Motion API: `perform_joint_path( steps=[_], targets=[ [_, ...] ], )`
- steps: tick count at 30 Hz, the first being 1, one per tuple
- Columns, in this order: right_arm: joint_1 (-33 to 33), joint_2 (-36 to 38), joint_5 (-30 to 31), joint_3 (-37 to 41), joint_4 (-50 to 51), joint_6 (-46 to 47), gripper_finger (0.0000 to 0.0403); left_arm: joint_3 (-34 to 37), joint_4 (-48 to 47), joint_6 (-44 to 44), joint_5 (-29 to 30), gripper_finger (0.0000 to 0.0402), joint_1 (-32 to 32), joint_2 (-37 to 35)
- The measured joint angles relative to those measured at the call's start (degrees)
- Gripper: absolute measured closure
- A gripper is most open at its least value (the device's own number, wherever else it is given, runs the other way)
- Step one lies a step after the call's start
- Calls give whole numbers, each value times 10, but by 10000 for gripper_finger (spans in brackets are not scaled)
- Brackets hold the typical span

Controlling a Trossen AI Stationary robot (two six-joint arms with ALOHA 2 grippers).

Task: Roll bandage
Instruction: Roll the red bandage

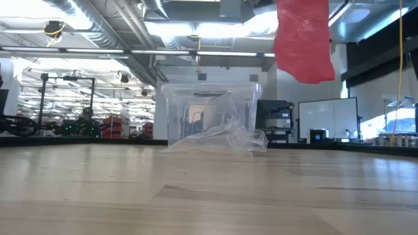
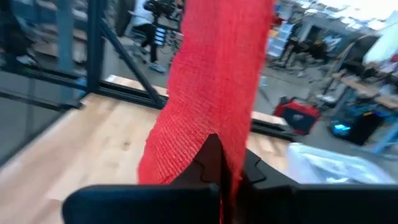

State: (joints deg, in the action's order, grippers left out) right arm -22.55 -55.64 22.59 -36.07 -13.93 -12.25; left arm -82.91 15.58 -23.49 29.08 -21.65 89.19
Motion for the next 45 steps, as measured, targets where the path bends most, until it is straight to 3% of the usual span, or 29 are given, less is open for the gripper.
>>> perform_joint_path(
  steps=[7,16,22,26,31,36,45],
  targets=[
    [1,0,-19,0,-4,71,386,0,-13,-25,30,389,1,0],
    [1,5,-23,0,6,90,245,0,-36,-7,31,389,0,0],
    [1,-20,-28,0,34,90,207,0,-33,-7,31,389,-2,0],
    [1,-47,-41,0,31,60,240,0,-33,-7,31,389,-2,0],
    [0,-53,-42,0,24,41,383,0,-29,-10,31,389,-1,0],
    [-45,-53,-35,0,3,46,396,0,-28,-34,45,389,9,0],
    [-158,-57,58,-11,4,77,398,0,-30,-52,74,389,61,0]
  ],
)
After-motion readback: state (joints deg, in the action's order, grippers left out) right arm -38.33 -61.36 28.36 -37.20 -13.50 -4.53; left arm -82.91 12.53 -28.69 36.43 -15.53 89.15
